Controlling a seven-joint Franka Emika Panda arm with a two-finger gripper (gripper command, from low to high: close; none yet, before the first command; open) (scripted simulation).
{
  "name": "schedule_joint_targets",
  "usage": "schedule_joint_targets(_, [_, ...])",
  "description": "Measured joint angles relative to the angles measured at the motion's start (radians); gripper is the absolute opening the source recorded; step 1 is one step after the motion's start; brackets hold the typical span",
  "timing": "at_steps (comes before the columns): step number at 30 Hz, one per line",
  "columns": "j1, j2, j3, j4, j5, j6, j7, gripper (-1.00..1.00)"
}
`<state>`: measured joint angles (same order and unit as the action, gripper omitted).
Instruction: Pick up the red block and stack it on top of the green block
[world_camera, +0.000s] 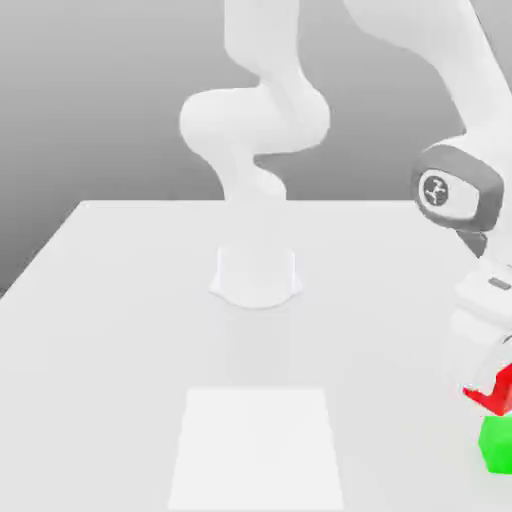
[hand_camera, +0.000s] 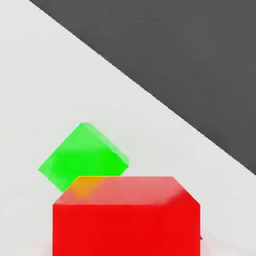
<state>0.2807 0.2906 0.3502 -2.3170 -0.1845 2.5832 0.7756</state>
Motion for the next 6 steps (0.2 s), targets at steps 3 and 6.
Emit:
schedule_joint_targets(3, [0.037, 0.093, -0.039, 0.013, -0.063, 0.075, 0.036, 1.0])
schedule_joint_targets(6, [0.037, 0.093, -0.039, 0.013, -0.063, 0.075, 0.036, 1.0])
